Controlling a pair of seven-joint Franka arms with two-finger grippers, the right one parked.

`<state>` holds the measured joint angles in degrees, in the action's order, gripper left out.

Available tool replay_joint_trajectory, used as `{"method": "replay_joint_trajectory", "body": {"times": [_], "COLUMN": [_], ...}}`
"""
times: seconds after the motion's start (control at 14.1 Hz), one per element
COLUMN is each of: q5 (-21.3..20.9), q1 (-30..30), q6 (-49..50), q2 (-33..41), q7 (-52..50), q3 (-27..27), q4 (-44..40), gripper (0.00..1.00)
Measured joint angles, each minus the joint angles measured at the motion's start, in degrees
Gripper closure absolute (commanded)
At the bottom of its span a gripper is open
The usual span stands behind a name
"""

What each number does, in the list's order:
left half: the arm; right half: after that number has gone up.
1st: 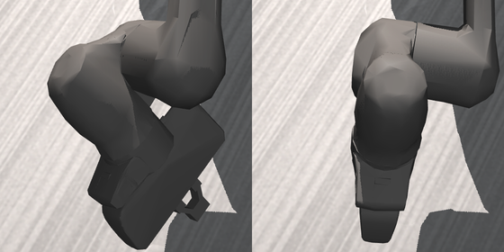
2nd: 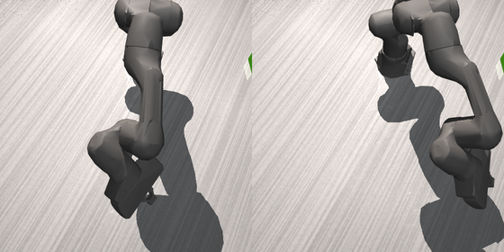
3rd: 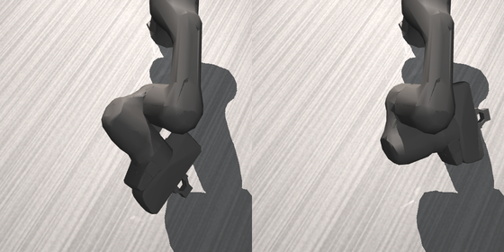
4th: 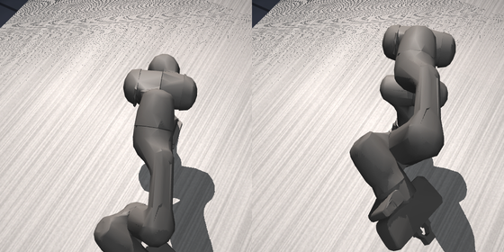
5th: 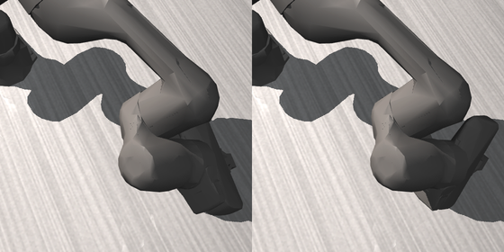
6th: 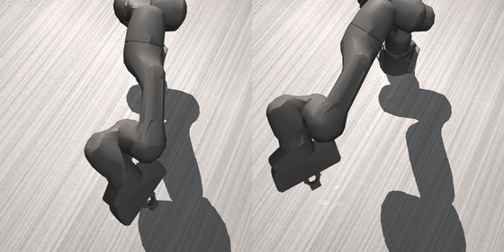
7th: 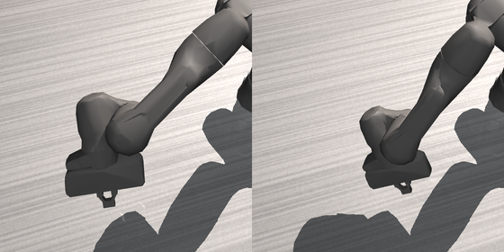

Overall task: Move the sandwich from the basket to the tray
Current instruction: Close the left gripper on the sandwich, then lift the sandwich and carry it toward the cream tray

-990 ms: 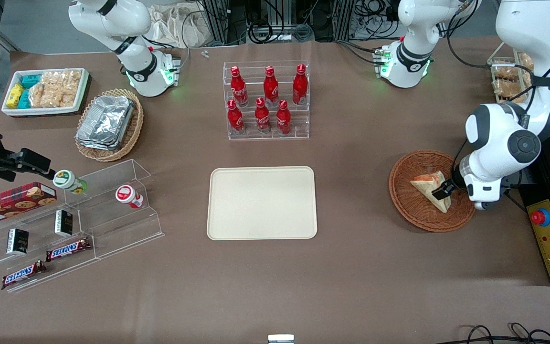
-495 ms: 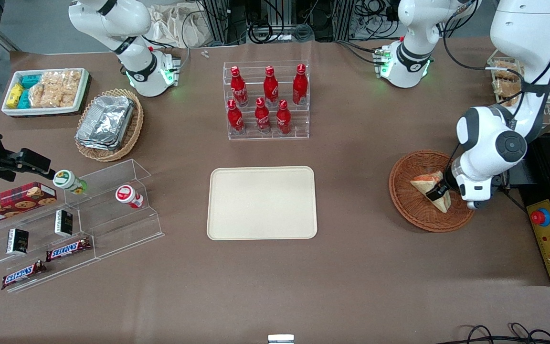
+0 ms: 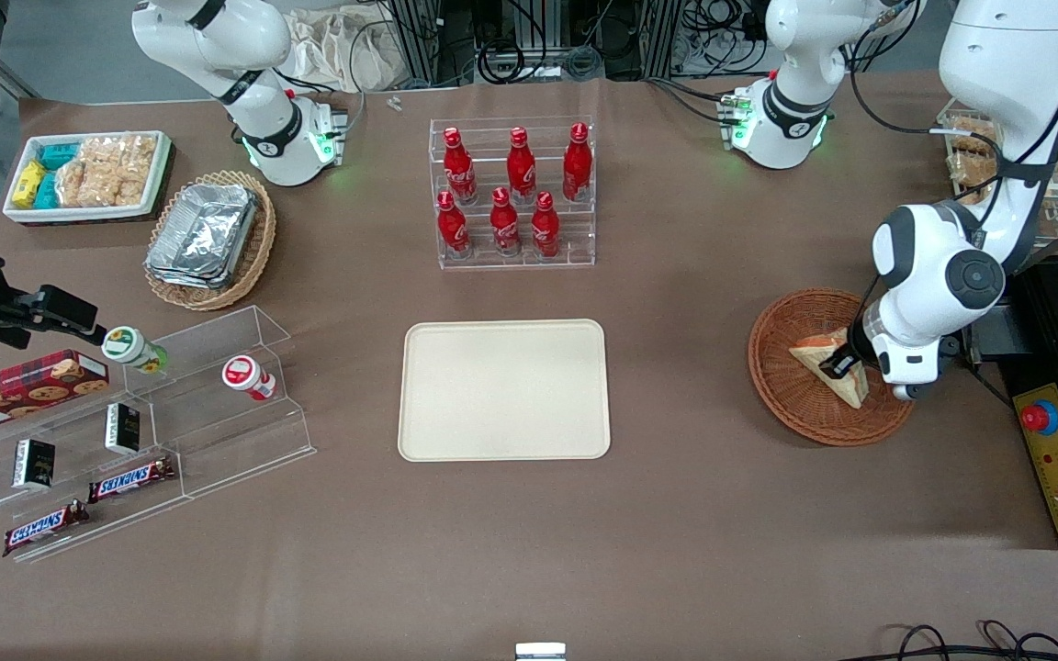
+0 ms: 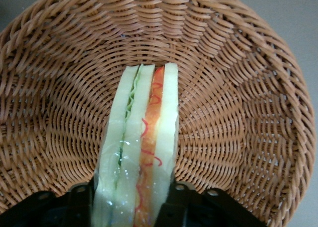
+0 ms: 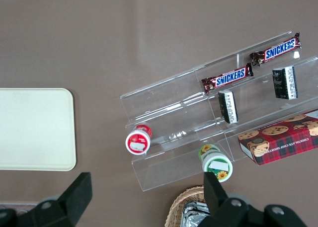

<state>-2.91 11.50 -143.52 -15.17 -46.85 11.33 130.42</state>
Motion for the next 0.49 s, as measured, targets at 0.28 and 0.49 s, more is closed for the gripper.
{"method": "replay_joint_trajectory", "body": {"times": [0.28,0.49], "q5": [-0.4,-0.4], "q1": [0.0,0.0], "q6": [6.2,19.5], "q2": [2.9,8.0], "q7": [0.2,4.7], "q3": [0.1,0.2], "q4": [-1.5,-6.9], "gripper": [0.87,0.85]}}
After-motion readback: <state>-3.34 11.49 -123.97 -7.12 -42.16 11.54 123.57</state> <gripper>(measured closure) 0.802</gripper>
